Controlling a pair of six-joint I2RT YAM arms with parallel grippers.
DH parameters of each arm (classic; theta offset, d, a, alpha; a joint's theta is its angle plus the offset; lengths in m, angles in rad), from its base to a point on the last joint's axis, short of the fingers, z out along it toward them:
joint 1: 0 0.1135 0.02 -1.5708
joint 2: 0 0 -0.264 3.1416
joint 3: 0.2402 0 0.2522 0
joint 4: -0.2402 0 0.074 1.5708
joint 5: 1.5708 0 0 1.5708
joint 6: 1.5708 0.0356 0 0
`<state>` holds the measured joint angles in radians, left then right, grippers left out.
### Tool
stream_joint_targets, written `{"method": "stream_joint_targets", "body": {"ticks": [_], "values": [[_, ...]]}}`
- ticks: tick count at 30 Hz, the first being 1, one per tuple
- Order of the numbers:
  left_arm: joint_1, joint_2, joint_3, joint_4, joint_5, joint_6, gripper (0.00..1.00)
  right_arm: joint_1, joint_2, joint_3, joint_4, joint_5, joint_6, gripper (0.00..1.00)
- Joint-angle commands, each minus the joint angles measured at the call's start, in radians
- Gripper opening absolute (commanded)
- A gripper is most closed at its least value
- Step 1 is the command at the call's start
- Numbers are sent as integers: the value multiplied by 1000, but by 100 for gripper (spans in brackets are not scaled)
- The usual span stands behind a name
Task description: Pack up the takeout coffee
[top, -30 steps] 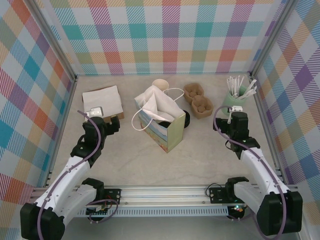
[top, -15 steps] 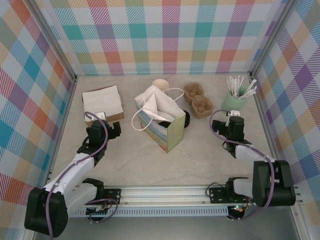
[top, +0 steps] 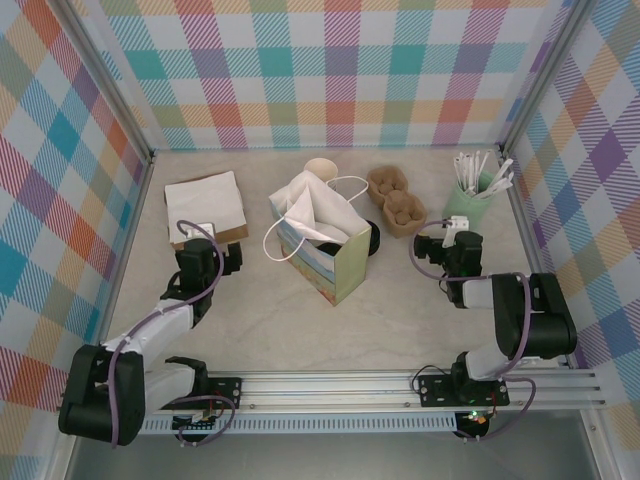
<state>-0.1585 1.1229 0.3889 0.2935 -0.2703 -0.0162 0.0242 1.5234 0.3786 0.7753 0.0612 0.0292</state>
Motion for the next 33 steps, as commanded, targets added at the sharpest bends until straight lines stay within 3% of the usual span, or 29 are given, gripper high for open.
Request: {"method": "stream_joint_targets", "body": {"ticks": [1,16,22,33], "values": [[24,41,-16,146,44,43,100,-24,3,40,25,-84,-13,100],[71,434,-59,678,222,86,100,-24,3,42,15,-92,-18,100],[98,445,35,510,213,48,100,-24,2,45,15,-93,-20,100],[102,444,35,509,215,46,100,-24,2,45,12,-94,-20,100]]}}
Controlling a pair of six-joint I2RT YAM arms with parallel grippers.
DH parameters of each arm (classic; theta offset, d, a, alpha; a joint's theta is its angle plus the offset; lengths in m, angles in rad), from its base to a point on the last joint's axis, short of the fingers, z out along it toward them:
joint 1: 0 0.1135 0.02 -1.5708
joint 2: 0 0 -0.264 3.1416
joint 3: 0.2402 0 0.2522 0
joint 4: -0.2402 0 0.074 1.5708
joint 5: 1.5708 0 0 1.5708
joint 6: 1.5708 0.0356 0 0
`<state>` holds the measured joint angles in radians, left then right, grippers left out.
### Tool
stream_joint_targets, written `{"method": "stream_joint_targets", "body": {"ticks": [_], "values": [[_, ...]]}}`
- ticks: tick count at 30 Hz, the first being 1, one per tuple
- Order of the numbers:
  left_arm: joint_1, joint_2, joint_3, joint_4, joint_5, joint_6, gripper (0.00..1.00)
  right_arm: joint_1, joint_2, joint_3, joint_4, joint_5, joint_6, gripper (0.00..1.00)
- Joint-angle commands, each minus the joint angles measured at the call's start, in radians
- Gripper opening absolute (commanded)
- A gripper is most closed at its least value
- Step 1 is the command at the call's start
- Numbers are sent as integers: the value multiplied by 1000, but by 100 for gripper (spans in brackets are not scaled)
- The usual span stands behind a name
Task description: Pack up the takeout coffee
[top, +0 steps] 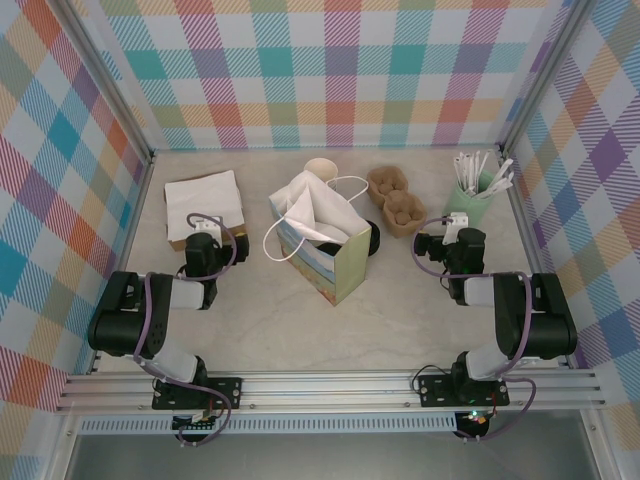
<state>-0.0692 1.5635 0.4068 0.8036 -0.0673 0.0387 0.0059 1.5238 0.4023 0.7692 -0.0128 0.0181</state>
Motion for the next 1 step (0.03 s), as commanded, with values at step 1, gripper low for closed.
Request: {"method": "stream_joint_targets", "body": {"ticks": [1], "values": [[12,3,17,-2,11,-9,100,-6,2,21,18,-20,-9,100]]}}
